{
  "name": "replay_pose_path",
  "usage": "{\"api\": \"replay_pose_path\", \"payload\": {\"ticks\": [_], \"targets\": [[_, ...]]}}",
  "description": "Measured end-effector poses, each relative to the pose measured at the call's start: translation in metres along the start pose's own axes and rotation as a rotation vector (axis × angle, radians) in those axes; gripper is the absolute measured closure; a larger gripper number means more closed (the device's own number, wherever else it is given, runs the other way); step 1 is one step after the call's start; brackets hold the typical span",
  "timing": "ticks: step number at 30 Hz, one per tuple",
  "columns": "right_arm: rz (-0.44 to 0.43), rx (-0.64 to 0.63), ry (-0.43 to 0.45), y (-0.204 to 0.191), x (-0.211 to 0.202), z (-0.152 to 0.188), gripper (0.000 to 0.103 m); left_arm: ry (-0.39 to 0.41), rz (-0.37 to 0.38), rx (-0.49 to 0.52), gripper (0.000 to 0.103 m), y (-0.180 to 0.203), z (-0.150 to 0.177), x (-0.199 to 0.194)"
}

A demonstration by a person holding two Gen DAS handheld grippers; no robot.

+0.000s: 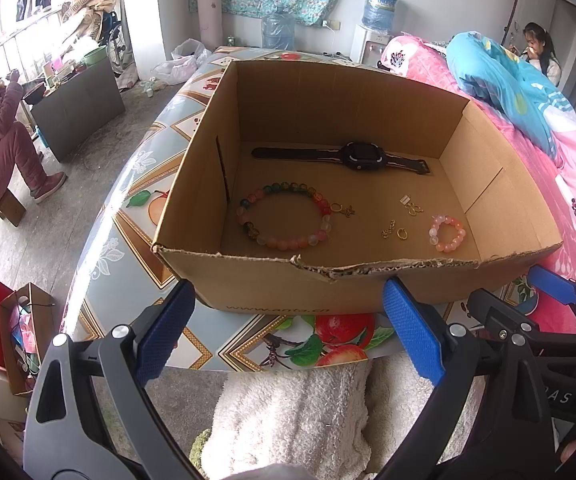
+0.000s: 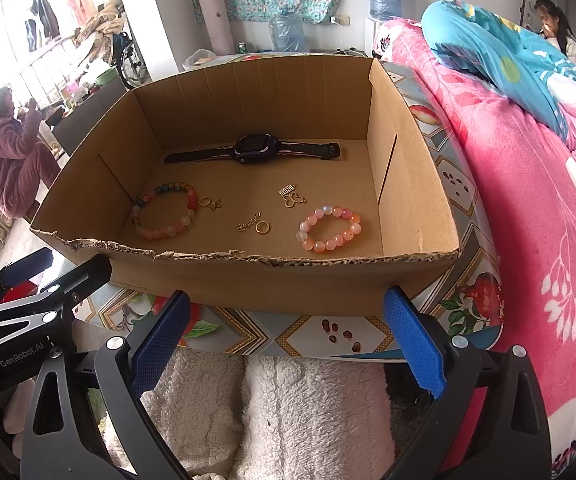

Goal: Organize jewelry

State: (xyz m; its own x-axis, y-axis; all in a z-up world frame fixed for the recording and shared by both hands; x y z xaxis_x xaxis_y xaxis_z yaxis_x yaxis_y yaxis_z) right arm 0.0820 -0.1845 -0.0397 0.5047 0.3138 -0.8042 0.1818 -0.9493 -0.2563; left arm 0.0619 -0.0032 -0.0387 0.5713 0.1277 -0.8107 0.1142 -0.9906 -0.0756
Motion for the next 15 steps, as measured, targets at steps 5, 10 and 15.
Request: {"api": "replay_pose_path", "payload": {"ticks": [5, 10, 15], "targets": [[0.000, 0.000, 0.000, 0.0001, 0.0000, 0.0002, 0.009, 0.000, 0.000, 0.000, 0.012, 0.0000, -0.0003, -0.0002], [-0.001, 0.000, 0.001, 0.0001, -0.0001, 0.0000, 0.009, -0.001, 0.000, 0.000, 0.012, 0.0001, -0.0005, -0.0002], [0.002, 0.003, 0.003, 0.0004, -0.0006, -0.0014, 0.009, -0.001, 0.000, 0.001, 0.012, 0.0001, -0.0002, -0.0001]]}}
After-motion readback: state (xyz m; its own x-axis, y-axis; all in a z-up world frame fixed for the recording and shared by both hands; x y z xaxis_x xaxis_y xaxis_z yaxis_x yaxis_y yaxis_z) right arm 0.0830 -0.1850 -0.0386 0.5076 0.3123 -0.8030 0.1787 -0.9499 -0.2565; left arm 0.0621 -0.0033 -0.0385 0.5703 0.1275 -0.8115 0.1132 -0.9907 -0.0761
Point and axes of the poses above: each gripper's, at about its wrist camera, not at the fingertips, and x roughly the way its jaws point, y to its right, z to its underside, the point moved 8 cm from there along x, roughly the way its jaws point, and after that the axes turned 10 degrees about -z, right-handed, at the moved point
